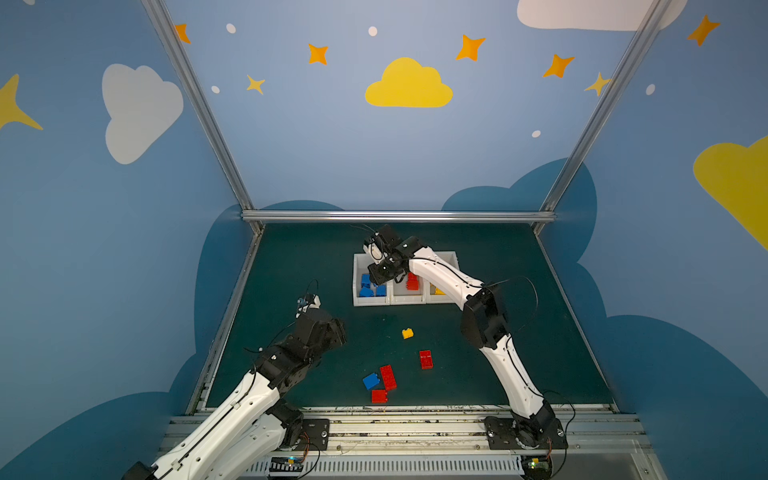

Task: Sort the legos into containers by color
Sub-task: 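Carry the blue brick with the right gripper into the blue compartment and release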

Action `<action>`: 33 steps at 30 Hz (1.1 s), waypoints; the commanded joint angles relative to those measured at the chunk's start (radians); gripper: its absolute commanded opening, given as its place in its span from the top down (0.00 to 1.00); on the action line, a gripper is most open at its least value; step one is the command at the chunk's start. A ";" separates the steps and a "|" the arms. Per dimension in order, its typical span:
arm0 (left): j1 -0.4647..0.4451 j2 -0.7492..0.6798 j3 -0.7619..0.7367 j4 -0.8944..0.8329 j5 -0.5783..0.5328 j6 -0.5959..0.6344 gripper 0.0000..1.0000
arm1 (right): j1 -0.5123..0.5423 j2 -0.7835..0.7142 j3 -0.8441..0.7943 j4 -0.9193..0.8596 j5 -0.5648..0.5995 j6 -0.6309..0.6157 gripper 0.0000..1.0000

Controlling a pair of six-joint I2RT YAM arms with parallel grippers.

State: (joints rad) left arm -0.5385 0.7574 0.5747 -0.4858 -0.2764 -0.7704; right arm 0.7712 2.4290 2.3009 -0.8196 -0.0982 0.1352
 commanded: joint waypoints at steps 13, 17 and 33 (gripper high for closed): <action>0.004 -0.001 -0.010 -0.012 0.030 -0.003 0.36 | -0.010 -0.067 -0.057 0.144 -0.010 -0.001 0.38; 0.005 0.005 -0.007 -0.011 0.045 0.004 0.35 | -0.010 -0.094 -0.072 0.153 -0.023 0.000 0.38; -0.029 0.083 0.000 -0.075 0.209 0.065 0.33 | -0.025 -0.345 -0.271 0.010 -0.010 0.051 0.38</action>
State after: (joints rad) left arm -0.5518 0.8322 0.5732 -0.5251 -0.1127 -0.7319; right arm 0.7559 2.1414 2.0655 -0.7212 -0.1291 0.1513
